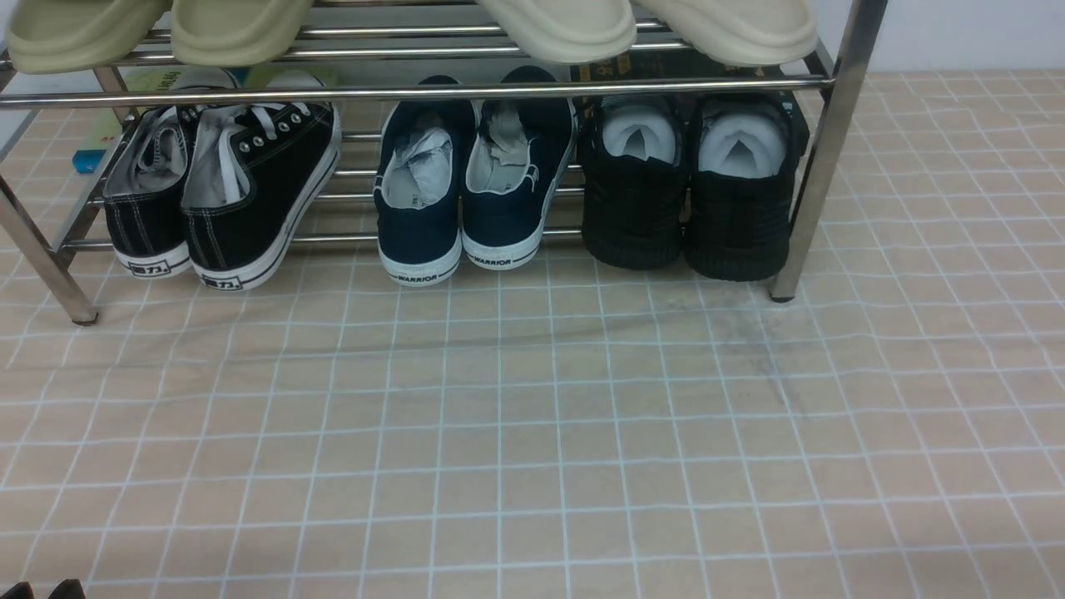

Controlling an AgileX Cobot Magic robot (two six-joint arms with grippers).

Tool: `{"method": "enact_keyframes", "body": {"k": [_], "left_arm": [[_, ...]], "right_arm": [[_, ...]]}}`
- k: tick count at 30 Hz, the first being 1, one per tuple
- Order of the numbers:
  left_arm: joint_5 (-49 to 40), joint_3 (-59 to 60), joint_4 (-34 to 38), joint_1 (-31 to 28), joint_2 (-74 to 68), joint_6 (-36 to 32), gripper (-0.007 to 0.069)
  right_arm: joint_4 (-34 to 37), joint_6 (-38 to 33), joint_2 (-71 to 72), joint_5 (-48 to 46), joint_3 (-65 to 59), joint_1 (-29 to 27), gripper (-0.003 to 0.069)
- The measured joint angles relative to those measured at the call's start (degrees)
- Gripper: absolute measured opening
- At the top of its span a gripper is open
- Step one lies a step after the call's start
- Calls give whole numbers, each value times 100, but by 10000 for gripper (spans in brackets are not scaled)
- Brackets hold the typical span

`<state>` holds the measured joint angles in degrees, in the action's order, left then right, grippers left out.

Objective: Take the shoes off the shelf from the light coffee tablecloth by hand.

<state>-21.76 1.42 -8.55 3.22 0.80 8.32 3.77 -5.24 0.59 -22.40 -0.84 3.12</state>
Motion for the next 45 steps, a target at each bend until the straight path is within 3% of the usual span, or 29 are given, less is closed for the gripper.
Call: {"method": "enact_keyframes", "body": {"k": [34, 35, 40, 41, 45], "left_arm": [[0, 0, 0, 0, 0, 0, 239], [0, 0, 0, 0, 0, 0, 239], [0, 0, 0, 0, 0, 0, 239], [0, 0, 0, 0, 0, 0, 239], [0, 0, 0, 0, 0, 0, 239]], "right_arm": [[54, 23, 0, 6, 0, 0, 240], [170, 127, 0, 27, 0, 0, 240], [2085, 1269, 0, 172, -41, 0, 240], [2727, 1678, 0, 197, -54, 0, 240], [4096, 2146, 0, 328, -54, 0, 240]]}}
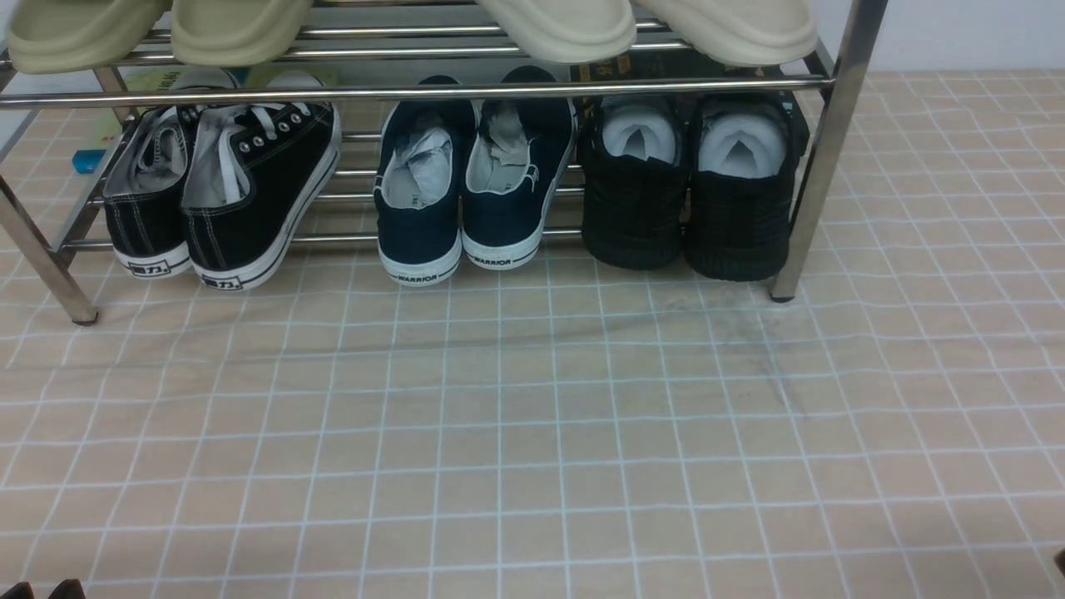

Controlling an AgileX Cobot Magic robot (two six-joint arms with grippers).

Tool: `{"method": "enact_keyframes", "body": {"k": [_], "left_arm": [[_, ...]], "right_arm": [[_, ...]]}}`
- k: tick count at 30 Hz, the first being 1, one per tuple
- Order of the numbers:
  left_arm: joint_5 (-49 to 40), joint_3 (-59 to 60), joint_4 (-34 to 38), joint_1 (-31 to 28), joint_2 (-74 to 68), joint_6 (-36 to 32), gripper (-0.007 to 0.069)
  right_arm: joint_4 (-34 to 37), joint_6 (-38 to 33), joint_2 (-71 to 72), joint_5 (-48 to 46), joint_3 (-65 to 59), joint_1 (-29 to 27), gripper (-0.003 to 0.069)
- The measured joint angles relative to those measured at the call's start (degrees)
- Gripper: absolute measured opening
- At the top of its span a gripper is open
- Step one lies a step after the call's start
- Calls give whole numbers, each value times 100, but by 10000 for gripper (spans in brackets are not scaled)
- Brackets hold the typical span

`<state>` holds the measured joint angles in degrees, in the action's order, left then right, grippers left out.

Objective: Take the shoes off the shelf from the light coffee tablecloth by hand.

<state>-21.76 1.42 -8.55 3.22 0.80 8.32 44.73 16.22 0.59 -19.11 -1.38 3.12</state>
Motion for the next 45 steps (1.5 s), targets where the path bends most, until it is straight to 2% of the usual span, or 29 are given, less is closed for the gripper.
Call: {"method": "enact_keyframes", "body": {"k": [9, 13, 18, 20, 21, 24, 25, 27, 34, 38, 42, 45], "left_arm": [[0, 0, 0, 0, 0, 0, 239], [0, 0, 0, 0, 0, 0, 239], [0, 0, 0, 0, 0, 0, 239], [0, 0, 0, 0, 0, 0, 239], [0, 0, 0, 0, 0, 0, 239], [0, 0, 0, 0, 0, 0, 239], [0, 0, 0, 0, 0, 0, 239], [0, 0, 0, 0, 0, 0, 239], [0, 0, 0, 0, 0, 0, 239], [0, 0, 0, 0, 0, 0, 239], [0, 0, 0, 0, 0, 0, 239], [0, 0, 0, 0, 0, 0, 239]], "right_arm": [[824, 93, 0, 371, 0, 0, 240], [921, -296, 0, 620, 16, 0, 218], [925, -1664, -54, 1141, 675, 0, 102], [919, -2863, -402, 1232, 1421, 0, 8], [919, -3292, -615, 1182, 1721, 0, -8], [913, -4276, -1492, 619, 2555, 0, -9], [908, -4320, -1492, 619, 2605, 0, -8], [853, -4663, -2486, -223, 3180, 0, 0], [176, -4582, -5412, -2272, 4467, 0, 0], [63, -4633, -7179, -3374, 5507, 145, 0], [59, -4716, -8384, -3939, 6531, 744, 0], [-64, -4587, -9128, -4022, 7319, 1218, 0]]}}
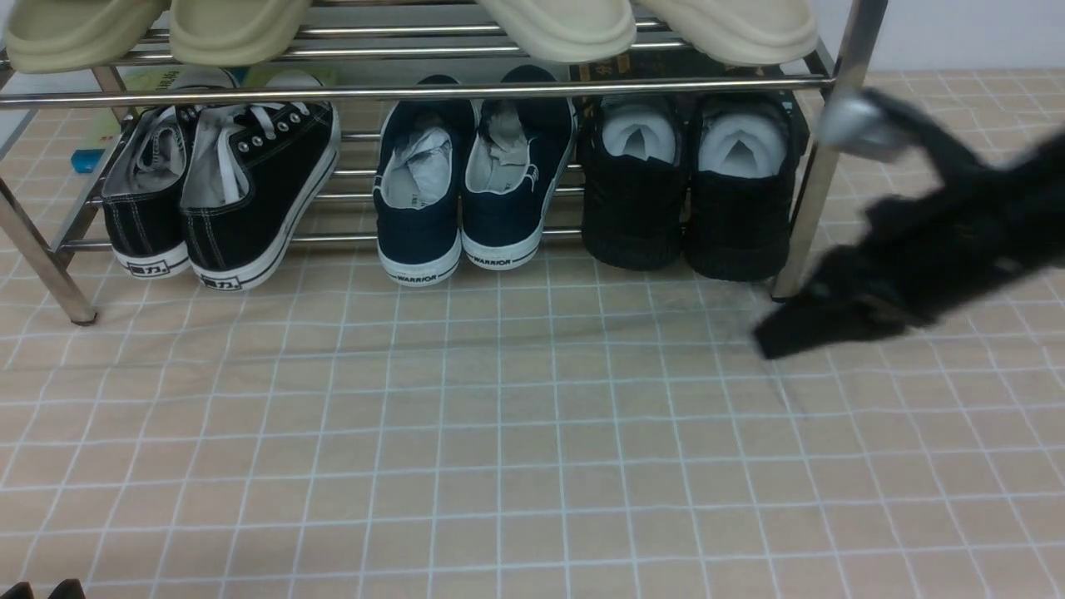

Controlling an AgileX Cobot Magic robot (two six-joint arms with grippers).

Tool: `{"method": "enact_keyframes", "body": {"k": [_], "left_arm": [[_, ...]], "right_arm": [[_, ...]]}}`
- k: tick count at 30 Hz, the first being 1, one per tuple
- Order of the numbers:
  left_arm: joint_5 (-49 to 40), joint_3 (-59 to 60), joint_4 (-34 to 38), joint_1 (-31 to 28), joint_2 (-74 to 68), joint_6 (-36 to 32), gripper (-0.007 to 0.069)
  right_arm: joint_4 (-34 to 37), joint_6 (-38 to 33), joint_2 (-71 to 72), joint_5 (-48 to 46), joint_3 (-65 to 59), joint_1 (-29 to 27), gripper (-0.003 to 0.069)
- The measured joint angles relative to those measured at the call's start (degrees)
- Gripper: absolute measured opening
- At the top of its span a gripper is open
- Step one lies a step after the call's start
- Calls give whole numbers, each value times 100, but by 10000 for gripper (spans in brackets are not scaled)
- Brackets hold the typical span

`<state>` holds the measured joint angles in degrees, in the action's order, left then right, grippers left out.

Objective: Take the shoes off the shelf from the light coffee tablecloth by hand.

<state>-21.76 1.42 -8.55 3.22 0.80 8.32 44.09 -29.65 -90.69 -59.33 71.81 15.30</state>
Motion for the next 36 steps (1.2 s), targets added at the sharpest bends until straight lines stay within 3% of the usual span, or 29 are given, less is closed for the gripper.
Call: {"method": "enact_keyframes", "body": {"k": [2, 6, 12, 15, 21, 28, 36], "left_arm": [[0, 0, 0, 0, 0, 0, 239], [0, 0, 0, 0, 0, 0, 239], [0, 0, 0, 0, 0, 0, 239], [0, 0, 0, 0, 0, 0, 239], [0, 0, 0, 0, 0, 0, 239], [0, 0, 0, 0, 0, 0, 239], [0, 0, 0, -5, 0, 0, 239]], "right_arm": [[-137, 116, -294, 0, 298, 199, 2], [-1054, 956, -1194, 25, 1733, 828, 11], [-2391, 2131, -1794, 333, 3085, 1341, 61], [-2992, 2672, -2050, 656, 3541, 1486, 127], [-3951, 3603, -2450, 1197, 3842, 1528, 330], [-4469, 3930, -2636, 1685, 3842, 1528, 437], [-4840, 3944, -2860, 2011, 3849, 1528, 444]]}}
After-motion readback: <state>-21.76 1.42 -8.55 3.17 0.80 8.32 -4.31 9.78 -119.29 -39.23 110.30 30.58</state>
